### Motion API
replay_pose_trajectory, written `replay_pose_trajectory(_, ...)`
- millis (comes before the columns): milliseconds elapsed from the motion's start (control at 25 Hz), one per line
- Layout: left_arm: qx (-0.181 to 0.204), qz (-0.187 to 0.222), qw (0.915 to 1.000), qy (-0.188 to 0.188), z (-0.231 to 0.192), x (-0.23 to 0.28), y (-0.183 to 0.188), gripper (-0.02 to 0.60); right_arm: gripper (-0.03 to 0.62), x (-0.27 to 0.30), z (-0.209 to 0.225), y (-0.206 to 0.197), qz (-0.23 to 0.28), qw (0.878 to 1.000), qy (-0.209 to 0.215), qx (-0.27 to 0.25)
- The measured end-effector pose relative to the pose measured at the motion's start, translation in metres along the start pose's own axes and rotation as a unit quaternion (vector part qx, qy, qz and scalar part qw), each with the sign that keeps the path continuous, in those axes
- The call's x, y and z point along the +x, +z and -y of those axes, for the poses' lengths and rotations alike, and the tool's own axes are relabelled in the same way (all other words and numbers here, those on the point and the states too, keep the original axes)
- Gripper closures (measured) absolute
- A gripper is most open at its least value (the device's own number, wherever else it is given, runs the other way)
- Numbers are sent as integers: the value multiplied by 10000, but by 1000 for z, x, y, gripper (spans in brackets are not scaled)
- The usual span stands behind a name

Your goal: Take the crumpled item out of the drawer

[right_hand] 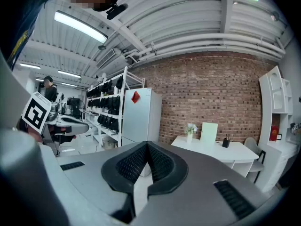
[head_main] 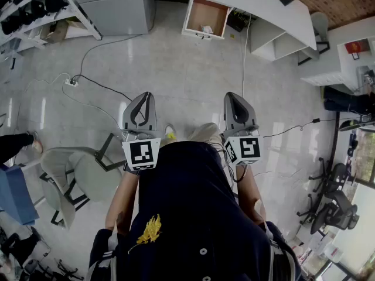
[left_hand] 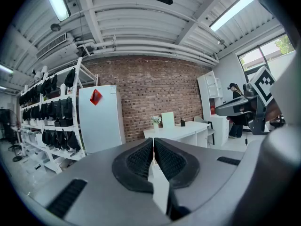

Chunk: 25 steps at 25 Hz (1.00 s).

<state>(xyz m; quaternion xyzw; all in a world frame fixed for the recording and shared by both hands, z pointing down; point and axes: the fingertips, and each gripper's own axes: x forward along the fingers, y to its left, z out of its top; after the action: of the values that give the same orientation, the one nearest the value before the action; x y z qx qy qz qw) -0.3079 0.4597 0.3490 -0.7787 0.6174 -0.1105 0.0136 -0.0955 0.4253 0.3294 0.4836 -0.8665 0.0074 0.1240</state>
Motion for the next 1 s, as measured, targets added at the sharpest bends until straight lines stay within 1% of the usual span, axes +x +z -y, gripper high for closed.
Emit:
replay_pose_trajectory(160, -45, 21, 10000, -34, -4, 2, -3, 558, 568, -1, 1, -4, -44, 9999, -111, -22)
replay_pose_trajectory(360, -224, 258, 9993, -131, 1, 13, 8, 557, 568, -10, 14, -9, -154, 9995, -272, 49)
replay_pose_trajectory(520, -444, 177, 9986, -213, 3, 26, 9, 557, 568, -20, 20, -15, -375, 9980, -474, 198)
replay_pose_trajectory(600, -534, 124, 9980, -305, 3, 28, 8, 547, 568, -26, 21, -15, -484, 9967, -564, 314)
replay_pose_trajectory(640, -610, 129, 9972, -417, 4, 29, 9, 517, 568, -29, 21, -14, -533, 9963, -582, 333)
replay_pose_trajectory(760, -838, 200, 9925, -867, 11, 44, 11, 283, 568, -32, 27, -11, -622, 9959, -616, 248)
replay_pose_trajectory(800, -838, 213, 9915, -976, 14, 51, 12, 226, 568, -32, 31, -11, -632, 9956, -656, 233)
replay_pose_trajectory(880, -764, 235, 9908, -1091, 19, 61, 14, 198, 568, -35, 41, -14, -643, 9947, -769, 250)
replay_pose_trajectory(1000, -725, 211, 9909, -1111, 27, 76, 18, 195, 568, -35, 62, -19, -659, 9929, -928, 355)
